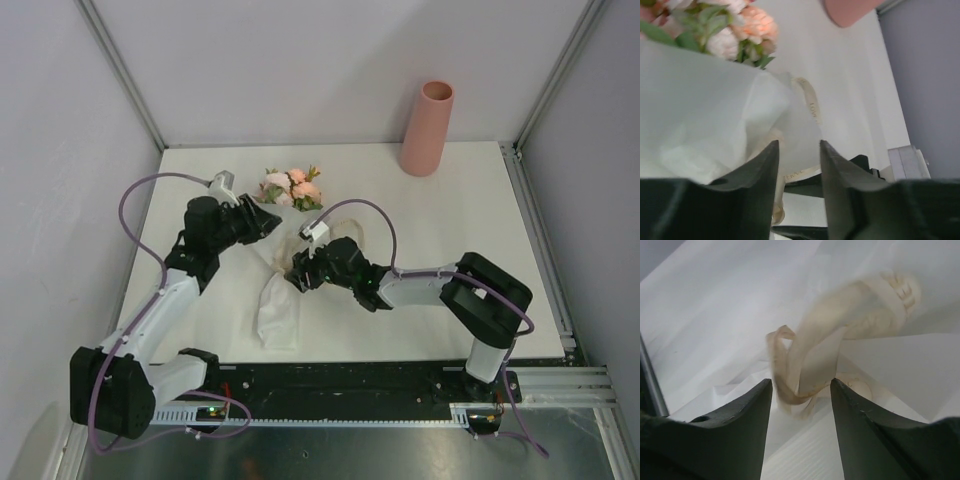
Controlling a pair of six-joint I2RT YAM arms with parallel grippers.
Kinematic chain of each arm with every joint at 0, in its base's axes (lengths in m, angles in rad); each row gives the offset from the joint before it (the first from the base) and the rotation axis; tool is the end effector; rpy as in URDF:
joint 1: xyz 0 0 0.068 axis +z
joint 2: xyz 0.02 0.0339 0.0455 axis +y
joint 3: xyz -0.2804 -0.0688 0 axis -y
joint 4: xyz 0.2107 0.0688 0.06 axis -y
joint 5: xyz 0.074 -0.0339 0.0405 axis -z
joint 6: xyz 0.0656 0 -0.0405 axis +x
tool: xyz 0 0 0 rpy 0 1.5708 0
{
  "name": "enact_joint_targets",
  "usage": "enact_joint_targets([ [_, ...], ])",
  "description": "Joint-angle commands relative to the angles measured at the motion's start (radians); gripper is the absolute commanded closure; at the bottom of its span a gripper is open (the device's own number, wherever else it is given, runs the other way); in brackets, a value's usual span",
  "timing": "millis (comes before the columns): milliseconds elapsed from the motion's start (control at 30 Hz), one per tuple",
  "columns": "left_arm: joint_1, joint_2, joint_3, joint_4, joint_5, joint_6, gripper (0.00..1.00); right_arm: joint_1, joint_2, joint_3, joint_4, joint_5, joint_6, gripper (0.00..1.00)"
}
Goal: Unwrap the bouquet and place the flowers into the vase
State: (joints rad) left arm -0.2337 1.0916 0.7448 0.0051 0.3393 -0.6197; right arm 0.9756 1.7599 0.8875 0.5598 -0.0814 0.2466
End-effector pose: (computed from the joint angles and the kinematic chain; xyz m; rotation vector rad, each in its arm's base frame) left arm 0.2258 -0.0762 0.3016 -0.1450 1.9912 -0.8880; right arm 0.2124 0.3232 0.2232 -0.7631 1.8348 0.8956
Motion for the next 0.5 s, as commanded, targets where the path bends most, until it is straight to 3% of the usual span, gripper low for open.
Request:
enact_joint_targets([
  [0, -0.005, -0.063, 0.023, -0.142, -0.155, 0.053, 0.49, 0.011, 0.048, 0.053, 0.059, 0.072, -0.055, 0.43],
  [67, -0.004, -0.103, 0.007, -0.211, -0.220, 0.051, 0.43, 0.024, 0.074, 0.069, 0.059, 0.134, -0.086, 0.43],
  [200, -0.004, -0.203, -0.083, -0.297, -0.282, 0.008, 0.40, 0.054, 0.119, 0.091, 0.064, 0.257, -0.138, 0.49],
  [367, -0.007, -0.278, -0.261, -0.303, -0.240, -0.079, 0.40, 0.077, 0.116, 0.096, 0.062, 0.360, -0.160, 0.66],
  [467, -0.010, -0.271, -0.320, -0.290, -0.220, -0.111, 0.41, 0.099, 0.086, 0.096, 0.078, 0.410, -0.202, 0.68],
])
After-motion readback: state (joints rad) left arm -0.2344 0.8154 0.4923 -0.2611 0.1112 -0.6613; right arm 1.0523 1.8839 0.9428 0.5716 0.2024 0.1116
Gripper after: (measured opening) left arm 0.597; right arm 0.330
